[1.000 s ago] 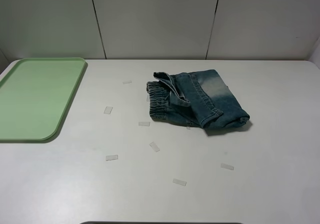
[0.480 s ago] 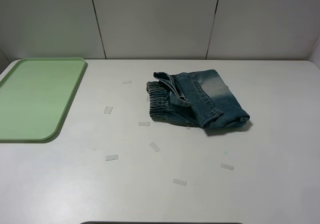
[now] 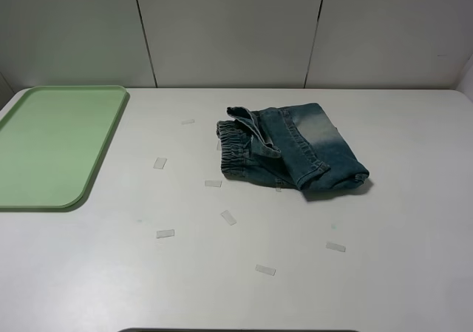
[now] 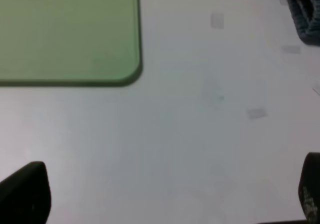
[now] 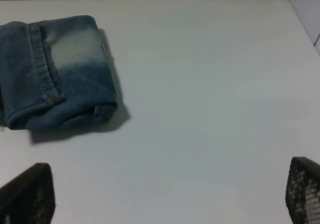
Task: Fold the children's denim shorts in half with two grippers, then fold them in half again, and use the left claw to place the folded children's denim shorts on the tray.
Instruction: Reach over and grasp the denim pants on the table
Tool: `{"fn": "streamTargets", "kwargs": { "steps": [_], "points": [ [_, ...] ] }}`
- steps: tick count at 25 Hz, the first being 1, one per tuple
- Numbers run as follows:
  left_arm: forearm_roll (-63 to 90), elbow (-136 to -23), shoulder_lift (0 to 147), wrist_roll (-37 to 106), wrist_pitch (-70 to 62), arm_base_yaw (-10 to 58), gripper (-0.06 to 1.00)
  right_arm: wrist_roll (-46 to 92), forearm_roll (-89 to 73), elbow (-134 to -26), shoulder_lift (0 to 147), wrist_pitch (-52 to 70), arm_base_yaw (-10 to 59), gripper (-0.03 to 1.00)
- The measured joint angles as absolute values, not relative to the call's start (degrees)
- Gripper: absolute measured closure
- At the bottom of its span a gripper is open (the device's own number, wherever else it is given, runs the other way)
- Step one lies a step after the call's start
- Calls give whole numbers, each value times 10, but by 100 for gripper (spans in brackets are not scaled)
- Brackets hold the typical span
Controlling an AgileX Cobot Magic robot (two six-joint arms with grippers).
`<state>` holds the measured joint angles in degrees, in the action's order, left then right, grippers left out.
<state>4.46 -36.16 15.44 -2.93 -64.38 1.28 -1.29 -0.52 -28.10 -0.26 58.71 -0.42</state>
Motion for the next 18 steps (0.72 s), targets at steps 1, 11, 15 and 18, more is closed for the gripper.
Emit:
{"fn": "streamTargets", "kwargs": {
  "steps": [1, 11, 15, 18],
  "points": [
    [48, -375, 191, -27, -641, 13, -5, -13, -5, -281, -3, 587, -4, 27],
    [52, -492, 532, -26, -554, 71, -5, -13, -5, -281, -3, 587, -4, 27],
    [52, -526, 660, -36, -496, 124, -5, -13, -5, -281, -3, 587, -4, 27],
    [52, -553, 745, -61, -454, 172, -5, -13, -5, -281, -3, 587, -4, 27]
  ]
}}
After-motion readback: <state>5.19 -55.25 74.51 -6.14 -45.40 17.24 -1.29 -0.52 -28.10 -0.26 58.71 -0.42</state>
